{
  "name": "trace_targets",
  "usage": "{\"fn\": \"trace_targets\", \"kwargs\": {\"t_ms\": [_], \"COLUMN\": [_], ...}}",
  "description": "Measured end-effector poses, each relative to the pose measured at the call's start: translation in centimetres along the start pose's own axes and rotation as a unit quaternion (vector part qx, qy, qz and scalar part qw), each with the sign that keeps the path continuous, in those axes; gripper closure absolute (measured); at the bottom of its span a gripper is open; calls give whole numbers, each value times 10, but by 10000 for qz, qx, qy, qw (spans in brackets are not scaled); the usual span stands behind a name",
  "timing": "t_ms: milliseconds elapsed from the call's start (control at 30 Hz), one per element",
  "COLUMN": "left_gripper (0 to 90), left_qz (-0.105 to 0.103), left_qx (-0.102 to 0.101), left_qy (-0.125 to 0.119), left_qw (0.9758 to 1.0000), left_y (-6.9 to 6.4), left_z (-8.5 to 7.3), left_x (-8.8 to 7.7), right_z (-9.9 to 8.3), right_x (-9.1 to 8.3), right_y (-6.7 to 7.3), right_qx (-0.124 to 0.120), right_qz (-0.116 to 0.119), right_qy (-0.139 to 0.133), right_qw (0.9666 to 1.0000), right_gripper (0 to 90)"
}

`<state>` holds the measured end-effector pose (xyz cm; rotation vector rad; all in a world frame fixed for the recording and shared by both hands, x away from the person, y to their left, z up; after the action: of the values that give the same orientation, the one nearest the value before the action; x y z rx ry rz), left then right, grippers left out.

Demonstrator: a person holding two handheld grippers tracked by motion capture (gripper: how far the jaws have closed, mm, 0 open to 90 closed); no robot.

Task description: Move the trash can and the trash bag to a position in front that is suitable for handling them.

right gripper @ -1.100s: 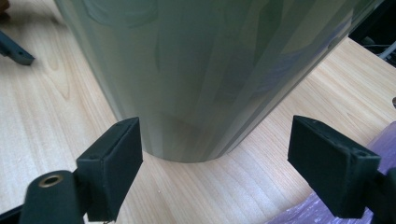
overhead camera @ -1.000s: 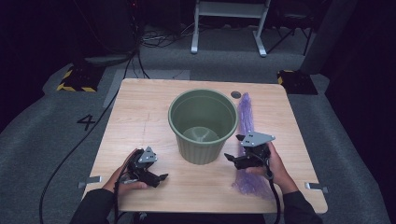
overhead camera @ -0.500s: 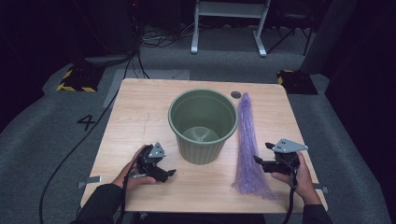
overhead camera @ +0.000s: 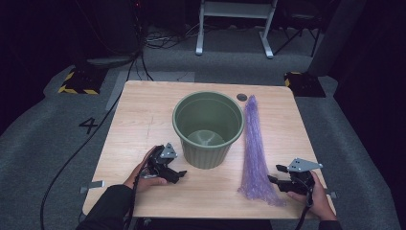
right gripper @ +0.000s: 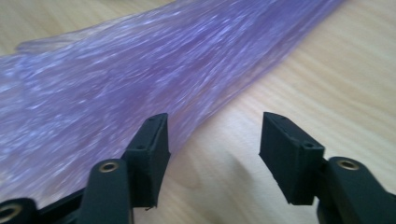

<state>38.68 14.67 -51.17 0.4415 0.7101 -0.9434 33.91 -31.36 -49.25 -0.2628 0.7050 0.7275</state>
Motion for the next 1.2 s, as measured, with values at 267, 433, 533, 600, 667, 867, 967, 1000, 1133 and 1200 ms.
{"fn": "trace_targets", "kwargs": {"t_ms": [267,433,533,600,667,867,967,1000,1133,1200], "left_gripper": [77,77,77,81,142,160,160,160,161,161], "left_qz": [19,24,30,7,14,-222,-281,-281,-380,-404], "left_qx": [-8,-24,-43,-61,-127,-73,11,11,52,62], "left_qy": [-27,-24,-20,-33,-77,-134,-165,-165,-299,-331], "left_qw": [10000,10000,10000,10000,9999,9996,9995,9995,9988,9986], "left_y": [-2,-4,-5,-5,-6,-18,-27,-27,-40,-43], "left_z": [-4,-5,-6,-6,-6,0,5,5,13,15], "left_x": [-4,-5,-6,-7,-8,-9,-9,-9,-10,-10], "right_z": [2,8,11,13,14,21,24,25,30,33], "right_x": [9,16,21,25,29,45,51,53,60,64], "right_y": [22,36,44,49,54,70,79,81,90,93], "right_qx": [-300,-476,-584,-650,-707,-838,-879,-901,-1002,-997], "right_qz": [401,577,635,669,712,803,843,835,777,802], "right_qy": [-110,-315,-383,-387,-354,-257,-243,-229,-267,-268], "right_qw": [9987,9967,9955,9949,9943,9929,9923,9922,9916,9914], "right_gripper": [551,668,718,733,735,709,687,688,686,686]}}
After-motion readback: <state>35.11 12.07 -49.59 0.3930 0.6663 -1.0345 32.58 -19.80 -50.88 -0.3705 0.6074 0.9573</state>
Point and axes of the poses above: each handheld gripper's, and its own axes: x roughly forward along the jaws, z roughly out of its top, y roughly to its left, the point moved 1 cm from there along x, roughly forward along the jaws, and after that the axes turned 4 degrees about x, right-handed, at the moved point
